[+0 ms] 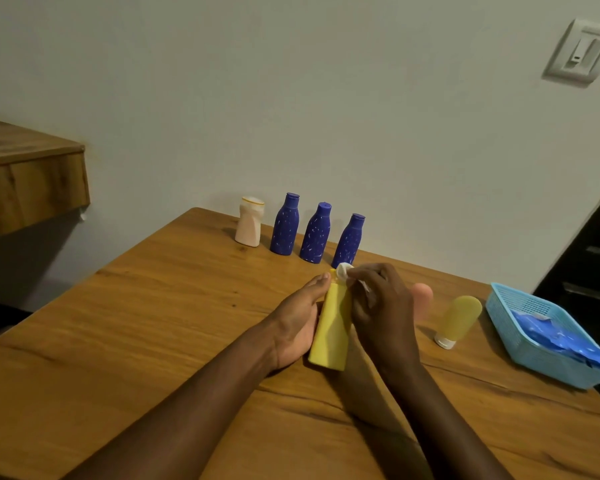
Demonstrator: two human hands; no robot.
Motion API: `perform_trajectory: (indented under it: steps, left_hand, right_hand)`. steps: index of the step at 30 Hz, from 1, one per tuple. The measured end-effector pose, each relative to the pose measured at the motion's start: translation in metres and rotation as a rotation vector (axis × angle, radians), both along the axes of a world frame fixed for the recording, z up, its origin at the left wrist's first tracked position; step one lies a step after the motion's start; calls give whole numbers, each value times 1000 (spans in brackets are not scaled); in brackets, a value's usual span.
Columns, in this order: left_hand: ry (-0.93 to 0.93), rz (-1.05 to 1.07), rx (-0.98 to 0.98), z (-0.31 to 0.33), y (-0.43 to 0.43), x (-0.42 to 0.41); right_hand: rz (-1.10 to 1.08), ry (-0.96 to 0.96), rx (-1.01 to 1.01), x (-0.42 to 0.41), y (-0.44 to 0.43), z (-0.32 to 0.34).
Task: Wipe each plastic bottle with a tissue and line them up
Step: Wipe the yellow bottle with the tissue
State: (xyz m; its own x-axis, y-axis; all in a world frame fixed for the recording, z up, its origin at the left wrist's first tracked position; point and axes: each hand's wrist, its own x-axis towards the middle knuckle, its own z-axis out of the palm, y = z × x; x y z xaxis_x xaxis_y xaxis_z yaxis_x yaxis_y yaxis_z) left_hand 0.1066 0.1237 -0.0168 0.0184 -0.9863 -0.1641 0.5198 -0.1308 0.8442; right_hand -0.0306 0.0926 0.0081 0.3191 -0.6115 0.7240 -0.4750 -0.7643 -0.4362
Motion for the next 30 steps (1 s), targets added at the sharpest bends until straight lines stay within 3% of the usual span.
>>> perform_trajectory:
  steps: [11, 18, 24, 30]
  left_hand:
    - [59, 43, -60, 8, 7, 0]
    - [37, -1, -64, 5, 6, -3]
    - [72, 18, -80, 2, 7, 2]
    - [79, -8, -110, 4, 7, 4]
  right_hand:
    - [122, 382, 33, -12, 36, -26]
    - [-7, 81, -18, -11, 6, -6]
    - [18, 174, -45, 10, 12, -4]
    - [87, 147, 17, -4, 31, -20]
